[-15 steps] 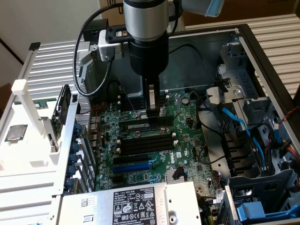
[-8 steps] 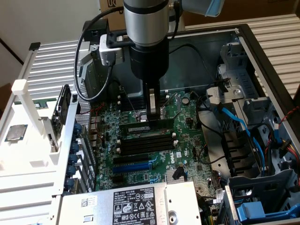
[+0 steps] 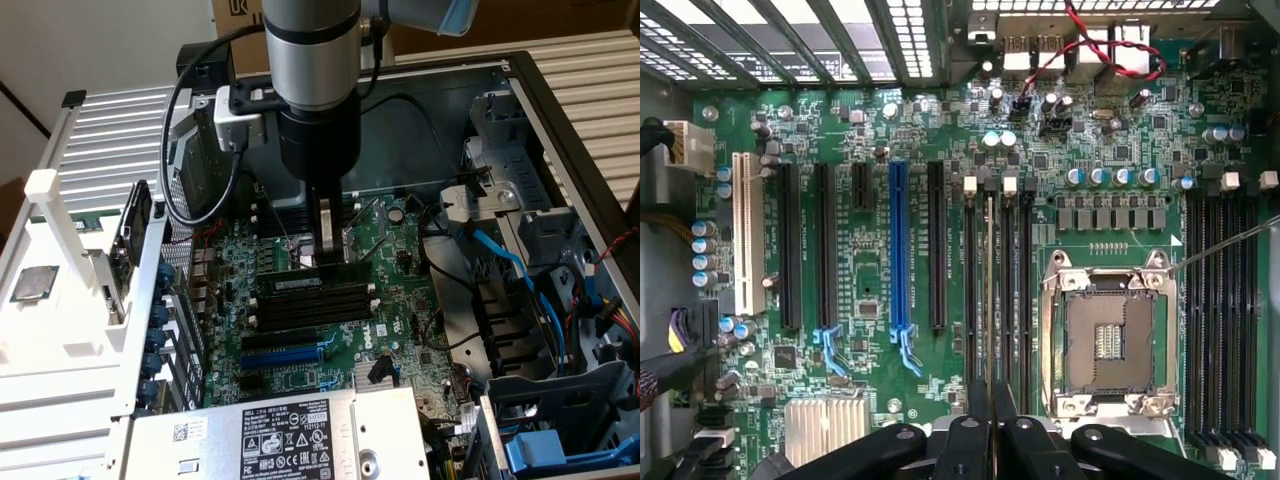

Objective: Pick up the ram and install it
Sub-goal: 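Insert the ram into the slot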

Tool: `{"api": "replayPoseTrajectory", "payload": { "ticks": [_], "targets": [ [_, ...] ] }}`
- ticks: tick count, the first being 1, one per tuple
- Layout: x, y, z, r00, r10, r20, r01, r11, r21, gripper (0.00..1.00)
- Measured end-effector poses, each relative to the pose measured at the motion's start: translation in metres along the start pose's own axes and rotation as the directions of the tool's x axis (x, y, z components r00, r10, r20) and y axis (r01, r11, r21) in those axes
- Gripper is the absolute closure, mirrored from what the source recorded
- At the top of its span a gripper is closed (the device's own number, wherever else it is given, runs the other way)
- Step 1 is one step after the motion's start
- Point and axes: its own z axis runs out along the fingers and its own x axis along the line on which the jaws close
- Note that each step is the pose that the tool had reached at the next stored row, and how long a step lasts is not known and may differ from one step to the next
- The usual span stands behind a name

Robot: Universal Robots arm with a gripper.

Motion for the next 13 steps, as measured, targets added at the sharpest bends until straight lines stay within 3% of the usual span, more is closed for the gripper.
{"api": "replayPoseTrajectory", "payload": {
  "ticks": [2, 13],
  "targets": [
    [0.0000, 0.0000, 0.0010, 1.0000, 0.000, -0.0072, 0.000, 1.0000, 0.0035, 0.88],
    [0.0000, 0.0011, 0.0056, 0.9998, -0.019, -0.0098, 0.019, 0.9998, 0.0039, 0.88]
  ]
}}
